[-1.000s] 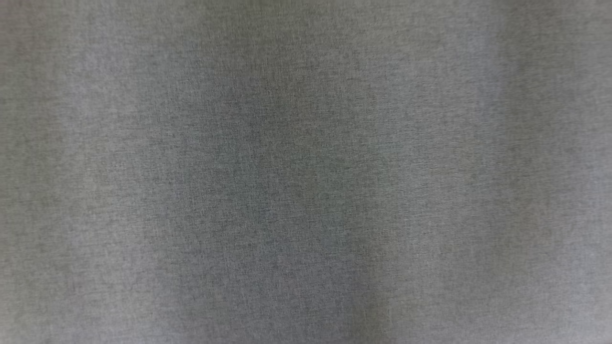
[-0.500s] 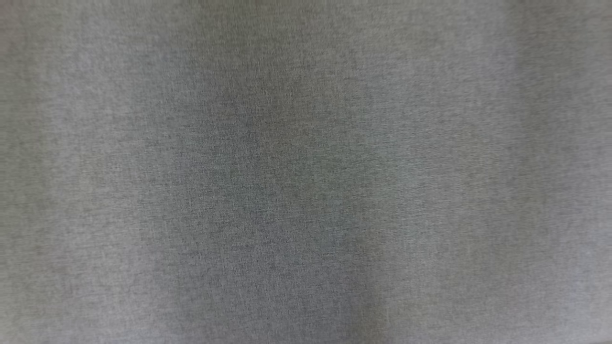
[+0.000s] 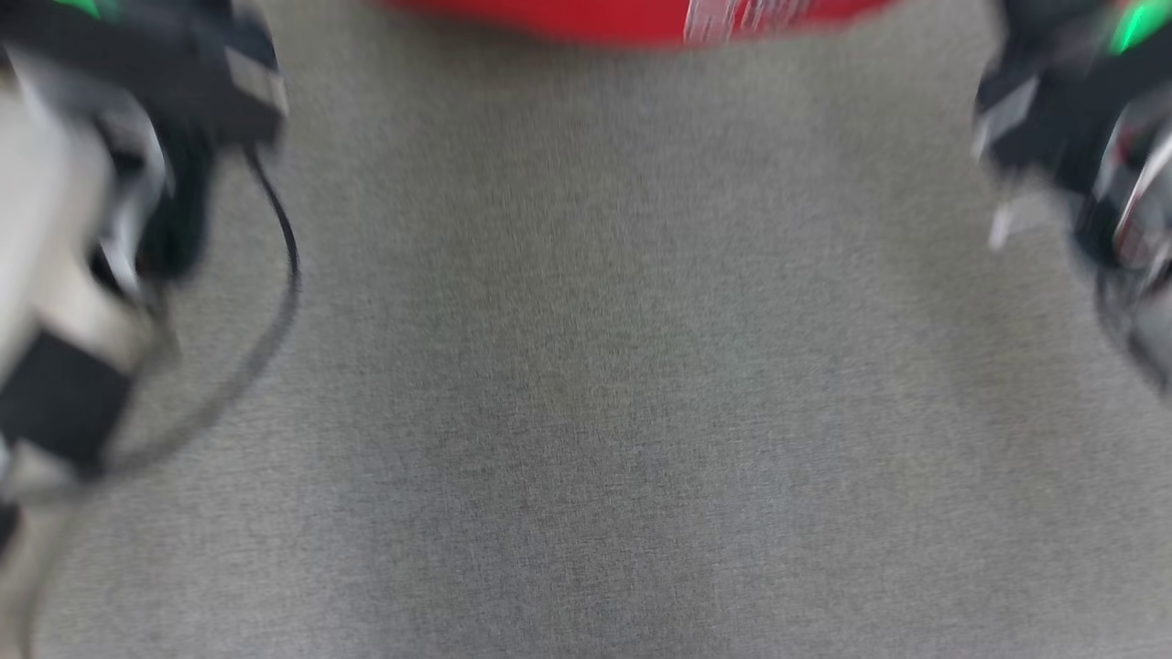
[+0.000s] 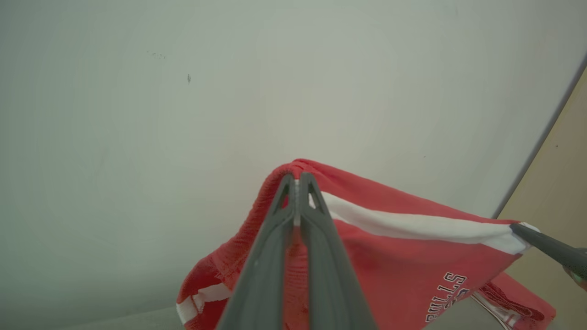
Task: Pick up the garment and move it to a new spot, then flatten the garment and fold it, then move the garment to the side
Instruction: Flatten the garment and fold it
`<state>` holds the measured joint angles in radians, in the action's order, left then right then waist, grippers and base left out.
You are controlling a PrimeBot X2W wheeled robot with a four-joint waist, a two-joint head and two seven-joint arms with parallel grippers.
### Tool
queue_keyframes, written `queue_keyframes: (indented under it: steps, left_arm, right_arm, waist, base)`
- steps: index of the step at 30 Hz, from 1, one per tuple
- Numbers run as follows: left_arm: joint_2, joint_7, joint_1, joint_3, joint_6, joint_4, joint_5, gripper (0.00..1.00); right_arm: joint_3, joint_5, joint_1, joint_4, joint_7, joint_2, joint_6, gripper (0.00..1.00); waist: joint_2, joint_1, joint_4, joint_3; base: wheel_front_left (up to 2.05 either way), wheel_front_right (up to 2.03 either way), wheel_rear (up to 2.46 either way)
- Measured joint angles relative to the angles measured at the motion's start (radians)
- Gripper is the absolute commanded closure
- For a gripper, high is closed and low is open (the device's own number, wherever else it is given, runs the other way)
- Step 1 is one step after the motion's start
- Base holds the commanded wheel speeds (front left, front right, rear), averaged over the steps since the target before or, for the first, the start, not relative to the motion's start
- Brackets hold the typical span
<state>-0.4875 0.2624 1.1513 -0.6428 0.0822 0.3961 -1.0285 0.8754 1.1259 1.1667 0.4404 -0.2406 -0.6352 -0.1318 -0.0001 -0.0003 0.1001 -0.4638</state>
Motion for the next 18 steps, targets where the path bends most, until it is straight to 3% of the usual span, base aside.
queue_keyframes:
  steps: [9,18]
  left_arm:
    - [-0.024,0.000,-0.472,0.125,-0.083,-0.244,0.095,1.00]
    - [0.035,0.000,-0.869,0.186,-0.108,-0.372,0.184,1.00]
  right_arm:
    - [-0.029,-0.026,-0.327,-0.133,-0.017,-0.044,0.000,1.00]
    - [-0.109,-0.031,-0.686,-0.231,-0.020,-0.064,0.000,1.00]
  waist:
    - [-0.0001,-0.0001,0.006,0.117]
    - [-0.0001,-0.0001,0.014,0.208]
  base:
    - [0.00,0.00,0.00]
    - [0.00,0.00,0.00]
